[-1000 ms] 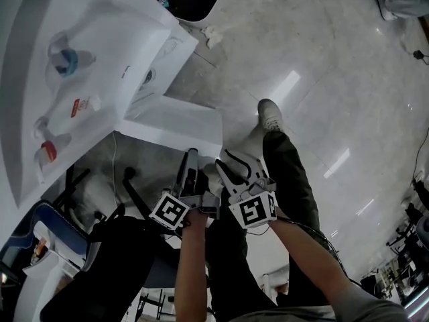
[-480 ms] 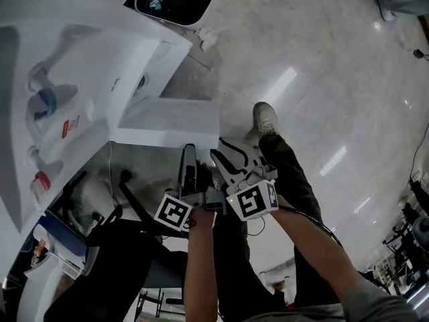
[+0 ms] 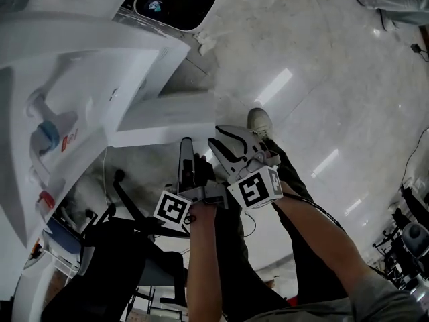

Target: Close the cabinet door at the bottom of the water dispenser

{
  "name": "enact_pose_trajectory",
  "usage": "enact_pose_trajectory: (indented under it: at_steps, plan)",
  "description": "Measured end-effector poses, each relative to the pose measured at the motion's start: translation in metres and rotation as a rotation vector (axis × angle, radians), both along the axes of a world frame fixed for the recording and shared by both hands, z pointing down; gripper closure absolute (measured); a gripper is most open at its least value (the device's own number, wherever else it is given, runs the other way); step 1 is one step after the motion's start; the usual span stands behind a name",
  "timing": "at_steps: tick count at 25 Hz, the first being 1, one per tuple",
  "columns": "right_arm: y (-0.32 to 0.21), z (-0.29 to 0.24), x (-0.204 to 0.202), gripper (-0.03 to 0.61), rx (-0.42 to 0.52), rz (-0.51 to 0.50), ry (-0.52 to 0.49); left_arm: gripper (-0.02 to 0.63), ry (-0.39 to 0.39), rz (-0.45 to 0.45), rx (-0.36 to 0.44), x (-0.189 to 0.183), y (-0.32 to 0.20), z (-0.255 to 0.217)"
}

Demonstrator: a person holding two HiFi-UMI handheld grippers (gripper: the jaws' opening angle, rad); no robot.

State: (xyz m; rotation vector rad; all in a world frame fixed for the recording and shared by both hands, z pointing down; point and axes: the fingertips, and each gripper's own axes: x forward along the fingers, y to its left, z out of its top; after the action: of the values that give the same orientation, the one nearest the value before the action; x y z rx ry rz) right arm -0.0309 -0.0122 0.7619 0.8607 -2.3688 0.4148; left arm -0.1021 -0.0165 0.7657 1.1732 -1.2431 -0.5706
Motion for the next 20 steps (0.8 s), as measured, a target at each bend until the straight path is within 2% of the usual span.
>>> enact_pose_trajectory:
  at_steps: [4,7,9,12,14,20]
  plan:
    - [-0.018,0.0,0.004,0.462,-0.021,-0.027,0.005,0.534,0.002,-0.012,-0.008,0.003,-0.01,-0.004]
    - [-0.03,-0.001,0.006,0.462,-0.039,-0.044,0.003,0.534,-0.034,0.02,0.002,0.005,-0.017,-0.016]
    - [-0.039,-0.001,0.006,0.462,-0.043,-0.062,0.005,0.534,-0.095,0.074,0.002,0.005,-0.02,-0.024]
    - [-0.054,-0.001,0.006,0.462,-0.044,-0.095,0.01,0.555,-0.225,0.161,-0.011,0.001,-0.023,-0.031]
    - [-0.065,-0.001,0.006,0.463,-0.043,-0.114,0.013,0.571,-0.265,0.179,-0.011,0.0,-0.026,-0.034]
    - [-0.095,0.001,0.002,0.463,-0.045,-0.186,0.015,0.602,-0.263,0.17,-0.023,0.001,-0.036,-0.039]
